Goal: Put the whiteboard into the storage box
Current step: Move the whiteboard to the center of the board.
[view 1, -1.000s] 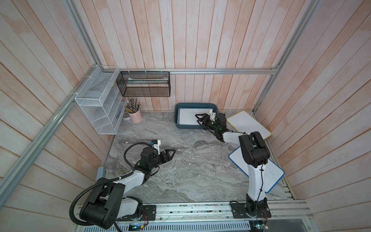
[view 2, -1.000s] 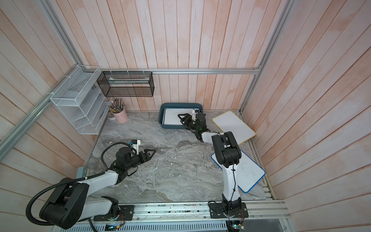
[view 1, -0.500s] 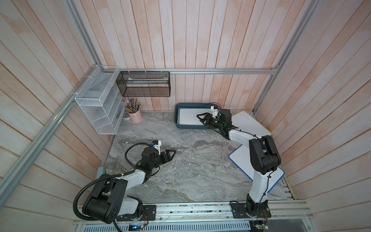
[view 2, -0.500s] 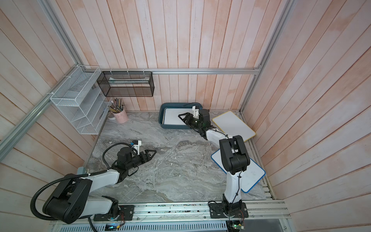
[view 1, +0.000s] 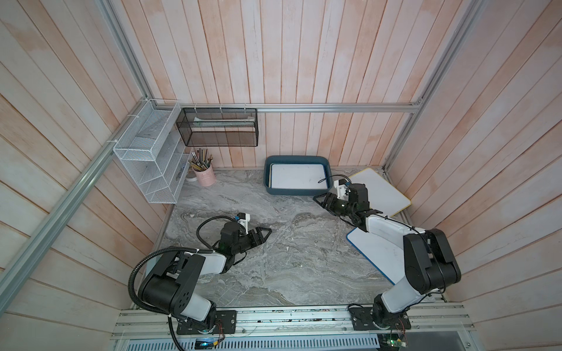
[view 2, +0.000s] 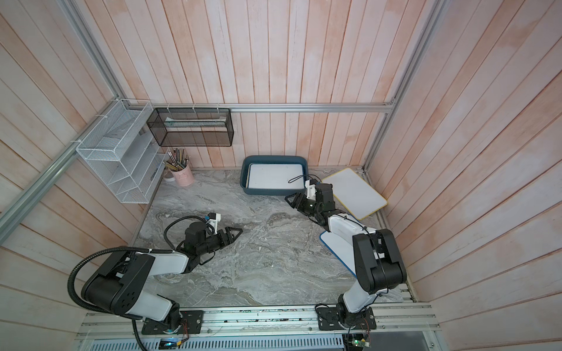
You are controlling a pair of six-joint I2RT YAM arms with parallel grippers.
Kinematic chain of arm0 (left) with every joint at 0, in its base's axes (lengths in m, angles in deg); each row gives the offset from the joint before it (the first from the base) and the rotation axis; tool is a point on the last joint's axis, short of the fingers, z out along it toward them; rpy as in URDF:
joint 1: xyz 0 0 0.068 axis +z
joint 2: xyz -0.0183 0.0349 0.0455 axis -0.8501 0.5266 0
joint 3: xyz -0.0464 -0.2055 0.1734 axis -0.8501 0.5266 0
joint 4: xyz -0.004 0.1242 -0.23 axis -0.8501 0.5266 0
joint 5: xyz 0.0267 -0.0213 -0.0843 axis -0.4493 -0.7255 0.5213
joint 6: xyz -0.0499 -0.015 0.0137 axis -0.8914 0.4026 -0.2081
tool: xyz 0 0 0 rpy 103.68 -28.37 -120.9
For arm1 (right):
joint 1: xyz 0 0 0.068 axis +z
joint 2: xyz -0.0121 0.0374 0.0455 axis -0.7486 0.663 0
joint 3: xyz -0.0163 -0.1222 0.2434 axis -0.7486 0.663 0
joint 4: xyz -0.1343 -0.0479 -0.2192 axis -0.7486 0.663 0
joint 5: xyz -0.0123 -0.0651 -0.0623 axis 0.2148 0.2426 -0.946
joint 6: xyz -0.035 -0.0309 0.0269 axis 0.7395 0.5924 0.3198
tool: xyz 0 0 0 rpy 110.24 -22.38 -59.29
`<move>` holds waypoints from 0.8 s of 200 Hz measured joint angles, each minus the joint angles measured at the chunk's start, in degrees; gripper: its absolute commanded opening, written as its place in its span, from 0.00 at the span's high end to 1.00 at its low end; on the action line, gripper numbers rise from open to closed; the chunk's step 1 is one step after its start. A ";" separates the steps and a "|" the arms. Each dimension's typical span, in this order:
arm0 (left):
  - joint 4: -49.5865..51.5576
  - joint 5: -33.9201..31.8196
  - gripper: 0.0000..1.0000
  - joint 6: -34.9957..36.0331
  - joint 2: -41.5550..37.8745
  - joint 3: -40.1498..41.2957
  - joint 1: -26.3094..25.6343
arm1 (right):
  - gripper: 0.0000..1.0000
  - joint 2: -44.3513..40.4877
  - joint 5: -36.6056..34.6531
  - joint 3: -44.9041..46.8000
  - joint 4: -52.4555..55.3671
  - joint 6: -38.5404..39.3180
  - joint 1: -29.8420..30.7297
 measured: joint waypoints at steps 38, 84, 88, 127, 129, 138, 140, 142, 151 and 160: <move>-4.02 0.09 0.19 -1.62 3.10 -0.79 -2.10 | 0.35 -4.61 -1.55 5.66 3.37 2.32 -3.41; -4.24 -1.64 0.19 -1.27 2.89 -2.10 -3.65 | 0.35 -11.93 -1.88 13.68 6.91 3.50 -10.36; -4.20 -1.86 0.19 -1.20 2.80 -2.10 -3.69 | 0.35 -12.41 -1.77 14.21 6.97 3.54 -11.08; -1.64 -4.07 0.18 0.85 0.44 -2.69 -4.39 | 0.35 -15.41 0.17 18.67 7.56 3.54 -20.22; -1.60 -4.11 0.18 0.96 0.37 -2.71 -4.39 | 0.35 -15.47 0.24 18.82 7.67 3.54 -20.55; -1.14 -4.46 0.18 1.46 0.00 -2.89 -4.46 | 0.35 -15.76 0.48 19.30 8.24 3.56 -21.92; -1.05 -4.46 0.18 1.57 -0.07 -2.89 -4.46 | 0.35 -15.80 0.55 19.41 8.31 3.58 -22.21; -1.01 -4.50 0.18 1.68 -0.11 -2.95 -4.46 | 0.35 -15.87 0.57 19.52 8.35 3.58 -22.45; -0.31 -4.70 0.18 2.29 -0.28 -3.23 -4.50 | 0.35 -16.35 0.55 19.89 9.09 3.78 -23.32; 0.31 -4.85 0.18 2.86 -0.35 -3.63 -4.55 | 0.35 -17.00 0.48 20.11 10.23 4.00 -24.06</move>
